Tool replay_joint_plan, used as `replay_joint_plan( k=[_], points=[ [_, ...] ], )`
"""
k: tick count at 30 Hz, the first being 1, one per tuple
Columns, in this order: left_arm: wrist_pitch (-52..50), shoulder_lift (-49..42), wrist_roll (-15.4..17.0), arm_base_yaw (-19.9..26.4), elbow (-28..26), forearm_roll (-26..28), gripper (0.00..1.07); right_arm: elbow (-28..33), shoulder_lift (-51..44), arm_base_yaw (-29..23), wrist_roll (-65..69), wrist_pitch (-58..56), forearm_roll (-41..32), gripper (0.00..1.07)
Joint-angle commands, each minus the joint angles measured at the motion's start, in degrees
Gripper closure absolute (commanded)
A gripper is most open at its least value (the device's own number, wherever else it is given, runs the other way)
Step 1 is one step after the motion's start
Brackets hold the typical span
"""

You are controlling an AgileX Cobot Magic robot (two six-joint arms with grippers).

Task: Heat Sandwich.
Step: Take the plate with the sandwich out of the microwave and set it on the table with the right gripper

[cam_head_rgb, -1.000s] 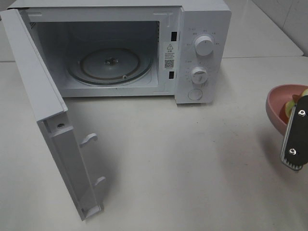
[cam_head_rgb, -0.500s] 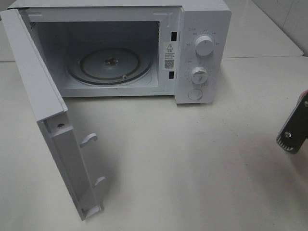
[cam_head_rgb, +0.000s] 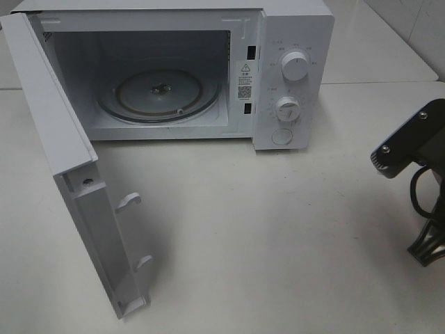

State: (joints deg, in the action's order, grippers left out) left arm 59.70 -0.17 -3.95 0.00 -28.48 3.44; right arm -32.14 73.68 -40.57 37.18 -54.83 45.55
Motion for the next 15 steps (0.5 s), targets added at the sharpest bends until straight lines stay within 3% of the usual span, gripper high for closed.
replay_joint_plan(
  k=[1, 15],
  points=[
    [-0.3, -1.1, 0.4, -0.2, 0.1, -0.2, 0.1, -1.5, 2.4, -0.2, 3.1, -1.4, 1.9, 1.07],
    [-0.3, -1.1, 0.4, -0.2, 0.1, -0.2, 0.1, -4.2, 14.1, 0.0, 11.4, -1.9, 2.1, 1.06]
  ],
)
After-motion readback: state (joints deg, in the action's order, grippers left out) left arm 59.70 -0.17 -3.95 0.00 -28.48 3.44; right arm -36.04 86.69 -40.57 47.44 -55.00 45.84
